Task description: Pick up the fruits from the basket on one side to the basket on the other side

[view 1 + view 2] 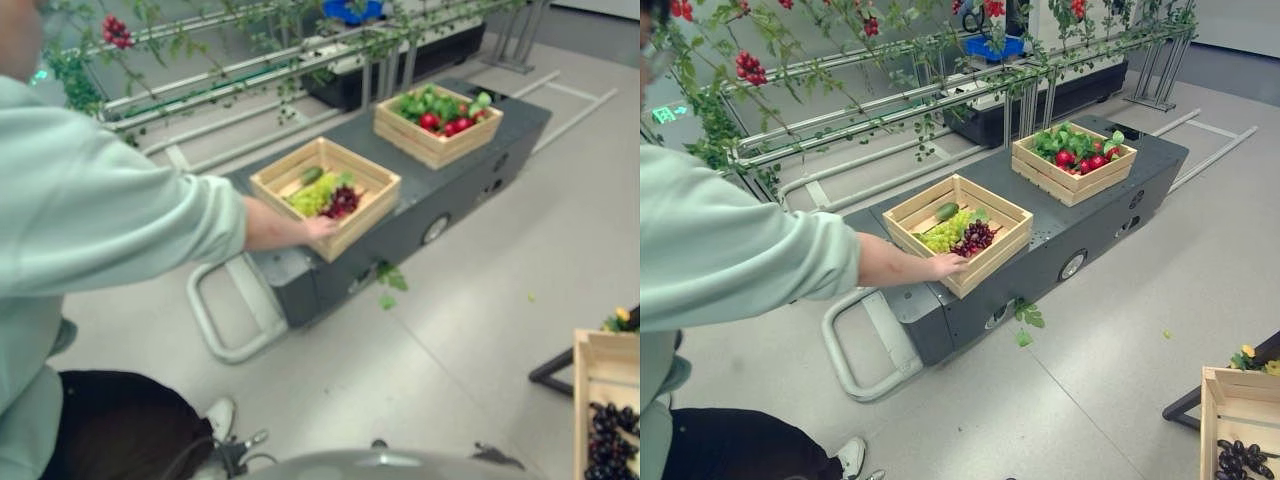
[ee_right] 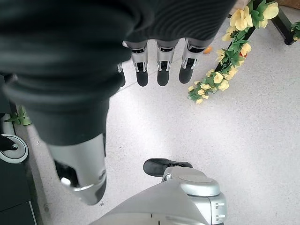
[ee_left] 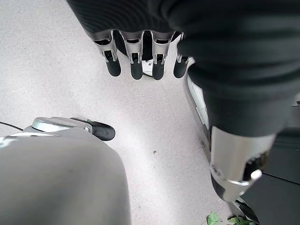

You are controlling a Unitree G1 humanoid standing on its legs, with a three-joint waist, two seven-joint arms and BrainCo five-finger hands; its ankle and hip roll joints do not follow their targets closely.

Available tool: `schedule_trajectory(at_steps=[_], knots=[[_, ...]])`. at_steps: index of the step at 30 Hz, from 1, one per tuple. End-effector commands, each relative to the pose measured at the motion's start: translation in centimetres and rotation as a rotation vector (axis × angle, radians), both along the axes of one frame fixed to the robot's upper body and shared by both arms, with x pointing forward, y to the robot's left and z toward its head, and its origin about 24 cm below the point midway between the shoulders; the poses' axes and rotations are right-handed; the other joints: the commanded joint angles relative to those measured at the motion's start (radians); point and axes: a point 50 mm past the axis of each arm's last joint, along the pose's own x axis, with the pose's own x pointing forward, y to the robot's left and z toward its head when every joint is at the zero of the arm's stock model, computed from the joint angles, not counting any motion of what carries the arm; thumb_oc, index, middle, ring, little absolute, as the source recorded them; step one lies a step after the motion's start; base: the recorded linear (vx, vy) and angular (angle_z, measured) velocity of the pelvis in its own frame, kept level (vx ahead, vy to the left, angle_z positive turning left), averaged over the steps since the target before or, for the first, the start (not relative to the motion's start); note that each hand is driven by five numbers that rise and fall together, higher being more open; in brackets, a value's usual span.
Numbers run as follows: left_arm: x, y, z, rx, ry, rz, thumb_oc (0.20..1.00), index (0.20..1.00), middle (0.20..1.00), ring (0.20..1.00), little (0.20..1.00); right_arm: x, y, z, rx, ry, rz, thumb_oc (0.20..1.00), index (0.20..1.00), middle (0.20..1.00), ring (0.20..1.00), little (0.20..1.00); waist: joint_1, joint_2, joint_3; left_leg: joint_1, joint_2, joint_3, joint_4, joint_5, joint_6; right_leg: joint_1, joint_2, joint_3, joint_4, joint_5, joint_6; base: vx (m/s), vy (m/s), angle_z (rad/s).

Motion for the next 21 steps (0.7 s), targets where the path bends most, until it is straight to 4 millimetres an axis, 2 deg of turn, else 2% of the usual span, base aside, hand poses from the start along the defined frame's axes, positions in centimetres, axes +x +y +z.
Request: schedule_trajectory(at_steps=[1, 8, 14, 21], knots=[[0.96, -2.44, -0.27, -0.051, 0.015, -0.075, 1.0, 1.0, 1.0, 1.0, 1.0, 1.1, -0.45, 0.31, -0.01, -0.018, 0.012, 1.0, 1.0, 1.0, 1.0, 1.0, -0.008, -0.044, -0.018, -0.089, -0.052, -0.015, 0.044, -0.039, -0.005, 0.008, 0.016, 0.027, 0.009, -0.097, 0.061, 0.0, 0.0, 0.0], [0.92, -2.93, -0.34, -0.044, 0.034, -0.148, 1.0, 1.0, 1.0, 1.0, 1.0, 1.18, -0.46, 0.32, -0.01, -0.014, 0.014, 1.0, 1.0, 1.0, 1.0, 1.0, -0.014, -0.039, -0.021, -0.091, -0.051, -0.011, 0.045, -0.04, -0.005, 0.007, 0.016, 0.026, 0.009, -0.098, 0.061, 0.0, 0.0, 0.0], [0.62, -2.58, -0.4, 0.023, 0.077, -0.256, 1.0, 1.0, 1.0, 1.0, 1.0, 1.33, -0.04, 0.25, -0.004, -0.022, 0.027, 1.0, 1.0, 1.0, 1.0, 1.0, -0.018, -0.041, -0.025, -0.087, -0.052, -0.004, 0.045, -0.044, -0.004, 0.009, 0.018, 0.031, 0.009, -0.099, 0.061, 0.0, 0.0, 0.0], [0.15, -2.29, -0.47, 0.039, 0.098, -0.24, 1.0, 1.0, 1.0, 1.0, 1.0, 1.31, 0.23, 0.17, 0.001, -0.021, 0.035, 1.0, 1.0, 1.0, 1.0, 1.0, -0.017, -0.042, -0.021, -0.087, -0.051, -0.005, 0.046, -0.045, -0.004, 0.009, 0.019, 0.032, 0.009, -0.099, 0.06, 0.0, -0.004, 0.0]])
